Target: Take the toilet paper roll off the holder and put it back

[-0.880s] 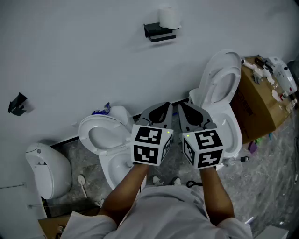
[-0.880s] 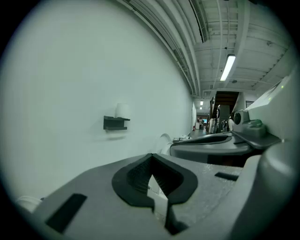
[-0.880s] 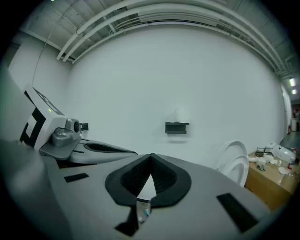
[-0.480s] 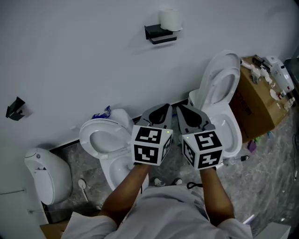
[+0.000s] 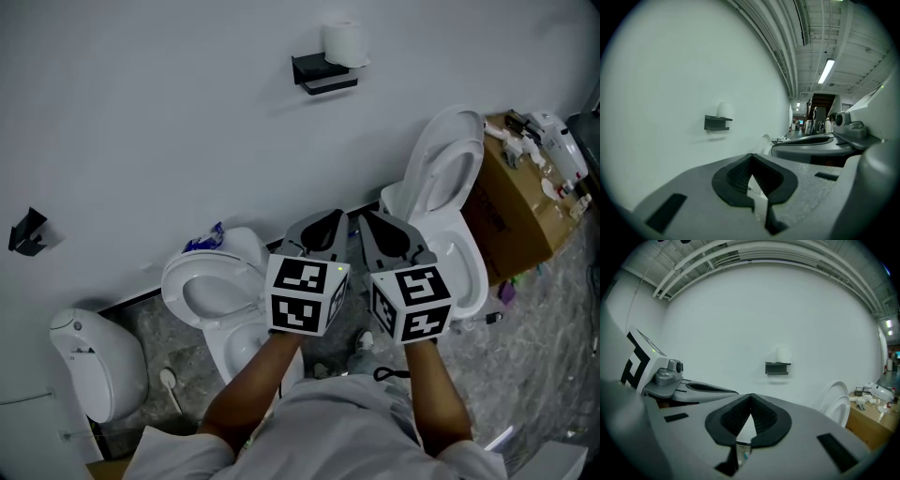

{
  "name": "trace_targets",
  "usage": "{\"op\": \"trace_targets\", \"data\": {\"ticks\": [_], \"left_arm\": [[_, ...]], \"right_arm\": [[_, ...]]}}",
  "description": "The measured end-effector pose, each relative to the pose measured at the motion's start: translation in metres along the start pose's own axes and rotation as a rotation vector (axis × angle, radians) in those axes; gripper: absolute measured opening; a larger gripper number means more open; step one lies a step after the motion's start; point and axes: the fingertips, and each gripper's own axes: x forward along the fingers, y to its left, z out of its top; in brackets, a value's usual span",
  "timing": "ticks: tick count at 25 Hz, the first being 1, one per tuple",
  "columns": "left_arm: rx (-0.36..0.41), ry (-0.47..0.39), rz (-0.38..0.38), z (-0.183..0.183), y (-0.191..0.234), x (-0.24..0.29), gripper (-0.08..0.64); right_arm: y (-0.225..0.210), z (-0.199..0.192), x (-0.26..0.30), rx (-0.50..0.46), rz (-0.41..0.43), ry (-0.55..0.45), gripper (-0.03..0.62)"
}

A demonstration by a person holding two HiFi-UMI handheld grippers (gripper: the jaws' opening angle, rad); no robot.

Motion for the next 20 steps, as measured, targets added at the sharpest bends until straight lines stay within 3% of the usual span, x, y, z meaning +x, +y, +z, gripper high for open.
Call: {"op": "trace_targets", "data": {"ticks": [7, 20], "left_arm": [[0.004, 0.005, -0.009, 0.008, 0.003, 0.03, 0.003], [0.005, 0.009, 0.07, 0.044, 0.02, 0.125, 0.003]], "right_arm": [[-0.025, 0.004, 0.02, 0.009, 0.009, -0.012, 0.002], [-0.105, 0.026, 0.087, 0.016, 0.104, -0.02, 0.002]]}}
